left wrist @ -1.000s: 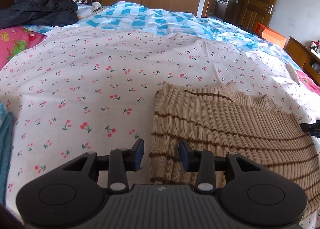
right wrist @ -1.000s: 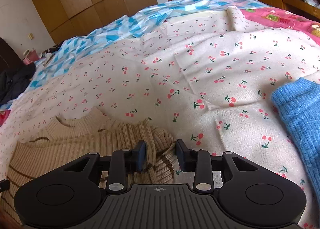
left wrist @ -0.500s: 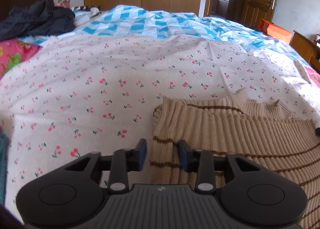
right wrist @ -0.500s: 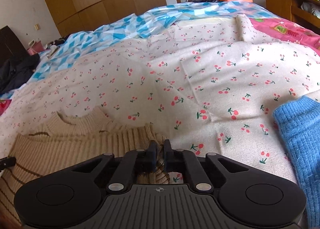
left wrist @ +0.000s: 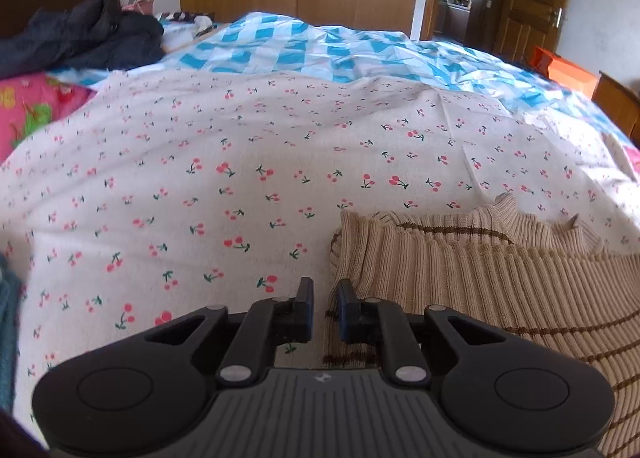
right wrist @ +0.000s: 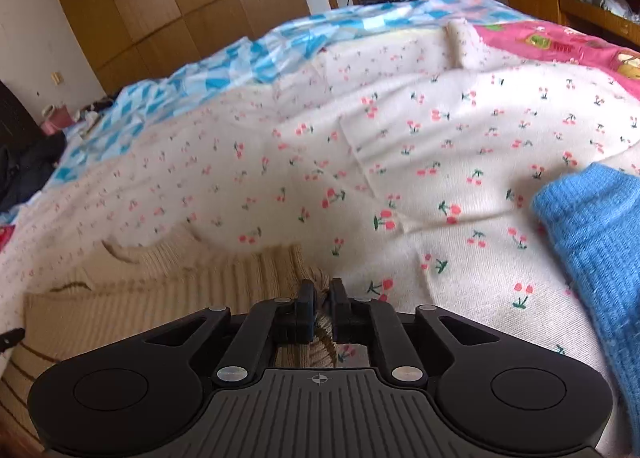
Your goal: Fold small clothes
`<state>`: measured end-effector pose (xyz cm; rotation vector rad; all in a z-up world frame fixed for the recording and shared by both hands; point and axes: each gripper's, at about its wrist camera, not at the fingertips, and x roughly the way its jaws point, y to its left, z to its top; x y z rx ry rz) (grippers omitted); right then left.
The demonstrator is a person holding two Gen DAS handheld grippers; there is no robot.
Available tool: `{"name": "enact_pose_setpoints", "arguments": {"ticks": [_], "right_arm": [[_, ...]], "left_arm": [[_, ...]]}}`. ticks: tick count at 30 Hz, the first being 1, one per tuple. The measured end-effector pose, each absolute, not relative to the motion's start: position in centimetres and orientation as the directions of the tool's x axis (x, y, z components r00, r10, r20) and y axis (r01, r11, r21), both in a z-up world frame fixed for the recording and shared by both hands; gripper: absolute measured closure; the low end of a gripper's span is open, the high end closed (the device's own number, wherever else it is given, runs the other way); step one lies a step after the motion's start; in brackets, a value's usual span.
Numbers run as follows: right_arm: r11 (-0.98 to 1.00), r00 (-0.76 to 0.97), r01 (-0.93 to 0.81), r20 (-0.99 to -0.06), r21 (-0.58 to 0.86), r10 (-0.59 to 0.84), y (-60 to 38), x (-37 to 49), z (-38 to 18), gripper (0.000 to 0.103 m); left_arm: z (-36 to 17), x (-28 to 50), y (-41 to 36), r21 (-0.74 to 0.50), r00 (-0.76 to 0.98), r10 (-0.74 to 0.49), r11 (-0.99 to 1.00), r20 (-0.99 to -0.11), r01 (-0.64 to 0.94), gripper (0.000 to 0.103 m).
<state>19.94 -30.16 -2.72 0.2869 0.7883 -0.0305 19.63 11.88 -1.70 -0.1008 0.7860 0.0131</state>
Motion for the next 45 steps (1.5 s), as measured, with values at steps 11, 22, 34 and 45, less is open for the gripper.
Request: {"name": "enact_pose_setpoints", "arguments": {"ticks": [11,22,34,45], "right_arm": [[0.978,0.712,0.078,-0.697,0.194,0.082,-28.7,20.7,-2.2,0.075],[0.971,0.710,0.021,-0.688,0.239,0.153,-28.4,20.6,-2.2,0.074],[0.965,0.764,0.026,-0.627,0.261,0.150,-29.4,19.6,0.2,0.097],[0.957,0.760,0.145,-0.648,0.250,0.054,-30.4,20.9,-2.5,0.098]], "left_arm": [[-1.0,18.9,12.3,-0.084,0.718,-0.032,0.996,-0.695,-0.037,0.055],[-0.9,20.3,11.4,-0.061,0.725,-0.049,0.998,-0.687,0.010,0.051],[0.5,20.3,11.0,-0.043,0.748,-0.051,0.999,-0.662,0.029,0.089],[-0.7,22.0,11.5,-0.051,0.753,-0.016,0.998,-0.658,-0.024,0.090]]}}
